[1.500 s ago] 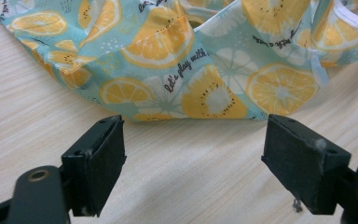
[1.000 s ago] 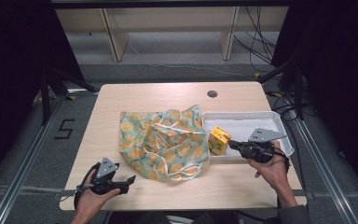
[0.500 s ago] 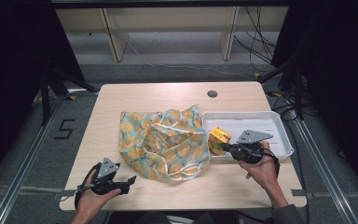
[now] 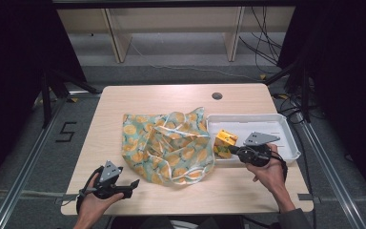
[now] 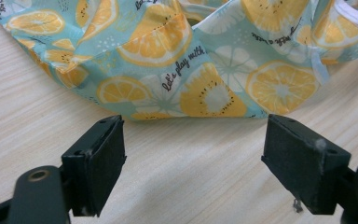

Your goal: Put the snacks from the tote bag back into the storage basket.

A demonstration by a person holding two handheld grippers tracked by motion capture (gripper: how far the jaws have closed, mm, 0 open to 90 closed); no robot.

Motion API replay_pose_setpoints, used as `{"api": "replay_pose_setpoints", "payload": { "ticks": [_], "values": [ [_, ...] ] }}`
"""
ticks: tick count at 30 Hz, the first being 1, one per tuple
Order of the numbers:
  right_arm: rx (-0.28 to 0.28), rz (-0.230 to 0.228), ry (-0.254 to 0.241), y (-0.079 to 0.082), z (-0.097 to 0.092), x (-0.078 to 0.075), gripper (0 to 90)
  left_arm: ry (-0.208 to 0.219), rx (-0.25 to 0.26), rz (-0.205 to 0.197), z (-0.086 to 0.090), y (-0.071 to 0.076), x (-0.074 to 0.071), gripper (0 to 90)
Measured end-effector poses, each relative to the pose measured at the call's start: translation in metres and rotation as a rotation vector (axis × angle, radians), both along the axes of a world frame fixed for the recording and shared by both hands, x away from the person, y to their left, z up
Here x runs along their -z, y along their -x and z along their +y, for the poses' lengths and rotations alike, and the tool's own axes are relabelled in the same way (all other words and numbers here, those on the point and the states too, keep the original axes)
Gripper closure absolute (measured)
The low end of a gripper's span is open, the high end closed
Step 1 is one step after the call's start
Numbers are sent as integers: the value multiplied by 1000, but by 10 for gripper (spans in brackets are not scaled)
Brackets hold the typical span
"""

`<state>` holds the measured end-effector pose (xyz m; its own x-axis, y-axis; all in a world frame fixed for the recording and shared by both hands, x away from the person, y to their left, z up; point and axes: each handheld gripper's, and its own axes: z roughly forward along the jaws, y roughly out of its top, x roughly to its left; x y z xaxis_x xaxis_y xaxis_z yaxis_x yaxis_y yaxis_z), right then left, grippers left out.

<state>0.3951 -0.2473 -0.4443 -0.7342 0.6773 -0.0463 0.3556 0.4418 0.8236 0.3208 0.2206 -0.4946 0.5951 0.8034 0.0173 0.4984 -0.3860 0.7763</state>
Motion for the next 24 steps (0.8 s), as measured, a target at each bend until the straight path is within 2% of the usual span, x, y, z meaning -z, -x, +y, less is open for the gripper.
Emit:
{"api": "replay_pose_setpoints", "payload": {
  "ticks": [2,4,6,7,8,11,12,15,20,21,23,24],
  "values": [
    [4,18,-6,0,-2,0,900,1,0,-4,0,0,0,202],
    [10,6,1,-2,-4,0,900,13,-9,-4,-1,0,0,203],
    [15,15,-10,-2,-5,1,900,14,-13,-3,-2,0,1,202],
    [8,-2,4,-4,-7,0,900,16,-12,-5,-2,0,1,202],
    [27,9,5,-3,-7,0,900,17,-11,-7,-1,0,1,202],
    [45,4,7,-5,-11,1,900,2,-4,1,-1,0,0,202],
    [48,-3,9,-5,-12,2,900,17,-13,-4,-2,0,1,202],
    [48,8,13,-7,-14,2,900,13,-11,-3,-2,0,0,202],
    [46,1,9,-8,-15,3,900,16,-13,-3,-2,-1,0,202],
    [47,-2,6,-8,-15,3,900,2,-4,2,-1,-1,0,202],
    [58,15,-11,-5,-14,2,900,17,-14,-4,-2,-1,0,202],
    [46,-1,-4,-5,-14,1,900,16,-14,-3,-2,-1,0,202]
  ]
}}
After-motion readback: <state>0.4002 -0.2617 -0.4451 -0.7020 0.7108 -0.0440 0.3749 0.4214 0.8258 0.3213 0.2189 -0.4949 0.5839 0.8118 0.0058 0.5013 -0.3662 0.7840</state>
